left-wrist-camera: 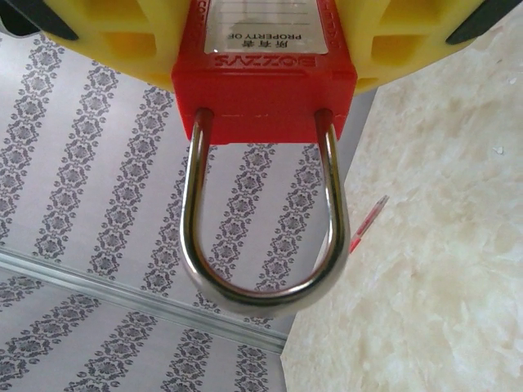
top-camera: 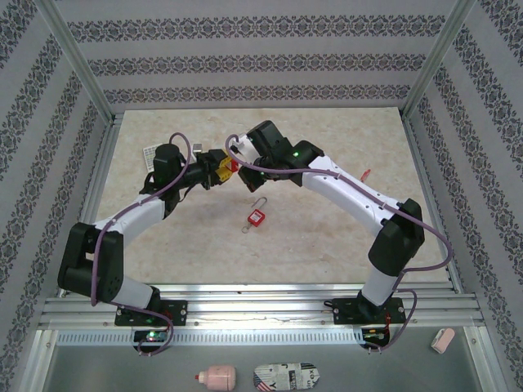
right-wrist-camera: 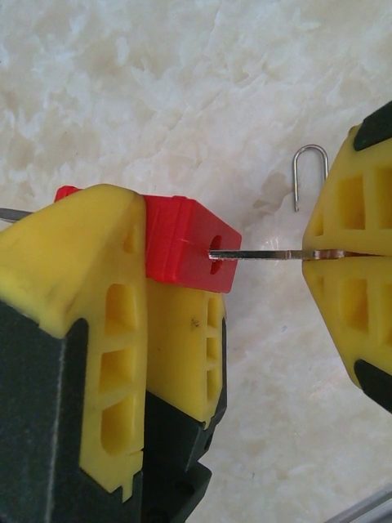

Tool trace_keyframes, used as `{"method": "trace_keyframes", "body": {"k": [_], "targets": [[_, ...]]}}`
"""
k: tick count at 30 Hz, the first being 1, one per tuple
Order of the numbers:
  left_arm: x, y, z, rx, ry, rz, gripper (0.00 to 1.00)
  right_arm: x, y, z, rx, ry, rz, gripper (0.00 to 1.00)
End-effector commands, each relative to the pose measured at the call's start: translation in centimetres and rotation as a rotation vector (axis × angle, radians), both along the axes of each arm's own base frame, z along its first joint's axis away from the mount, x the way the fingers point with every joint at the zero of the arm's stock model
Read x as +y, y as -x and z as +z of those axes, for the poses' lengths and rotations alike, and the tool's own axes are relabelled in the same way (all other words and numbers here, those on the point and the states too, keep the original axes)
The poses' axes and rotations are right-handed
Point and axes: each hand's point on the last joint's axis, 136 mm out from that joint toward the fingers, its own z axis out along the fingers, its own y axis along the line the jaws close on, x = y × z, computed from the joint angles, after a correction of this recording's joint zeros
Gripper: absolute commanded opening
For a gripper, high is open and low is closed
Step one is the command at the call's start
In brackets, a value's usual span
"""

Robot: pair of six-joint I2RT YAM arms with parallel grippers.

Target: Unlock with the key

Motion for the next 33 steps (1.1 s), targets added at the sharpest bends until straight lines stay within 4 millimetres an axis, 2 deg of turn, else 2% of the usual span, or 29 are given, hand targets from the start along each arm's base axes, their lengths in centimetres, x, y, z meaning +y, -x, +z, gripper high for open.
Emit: {"method": "trace_keyframes", "body": {"k": [1,12,33], "targets": [[1.4,-0.4,2.2,-0.092,-0.027,0.028,0.0,-0.6,1.6,0.2,0.044,-0.008,0.008,0.0],[2.4,-0.6,1.9,-0.1,-0.045,0.061,0.0,-0.4,2.1,0.4,0.068,-0.041,0.005,0.0],[2.4,0.1,1.5,-0.091,-0.056,0.051,0.0,1.2,1.1,1.1,0.079,-0.105,0.01,0.0]]}}
